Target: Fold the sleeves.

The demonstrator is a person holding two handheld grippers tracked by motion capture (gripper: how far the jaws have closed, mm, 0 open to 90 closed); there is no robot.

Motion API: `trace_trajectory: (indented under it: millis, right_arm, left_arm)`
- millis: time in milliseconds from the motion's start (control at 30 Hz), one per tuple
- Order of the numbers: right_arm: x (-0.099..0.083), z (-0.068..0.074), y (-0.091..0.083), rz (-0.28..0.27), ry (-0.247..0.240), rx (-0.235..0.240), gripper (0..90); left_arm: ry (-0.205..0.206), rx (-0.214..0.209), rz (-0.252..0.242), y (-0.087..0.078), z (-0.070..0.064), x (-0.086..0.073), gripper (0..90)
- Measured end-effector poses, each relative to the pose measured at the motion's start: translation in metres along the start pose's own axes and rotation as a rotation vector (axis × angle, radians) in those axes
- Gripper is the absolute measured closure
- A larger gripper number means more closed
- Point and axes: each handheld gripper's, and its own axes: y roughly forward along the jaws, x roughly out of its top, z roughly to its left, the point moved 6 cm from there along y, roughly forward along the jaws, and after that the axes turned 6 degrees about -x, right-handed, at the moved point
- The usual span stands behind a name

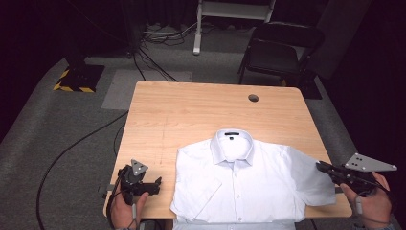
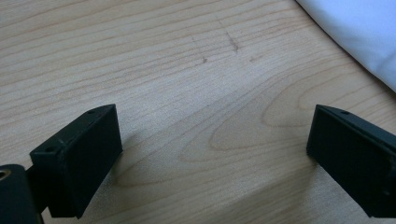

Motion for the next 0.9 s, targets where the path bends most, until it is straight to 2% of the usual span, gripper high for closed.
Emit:
trace_trajectory:
  millis: [267, 467, 900]
  right_arm:
    - [0.017, 0.020, 0.001, -0.017, -0.042, 0.039, 86.1]
    - [0.027, 0.032, 0.007, -0.014, -0.048, 0.071, 86.0]
    - [0.032, 0.057, 0.030, 0.014, -0.068, 0.146, 85.6]
  left_arm:
    - [0.000, 0.000, 0.000, 0.000, 0.000, 0.000, 3.4]
    - [0.000, 0.000, 0.000, 0.000, 0.000, 0.000, 3.4]
    - [0.001, 0.000, 0.000, 0.000, 0.000, 0.000, 3.4]
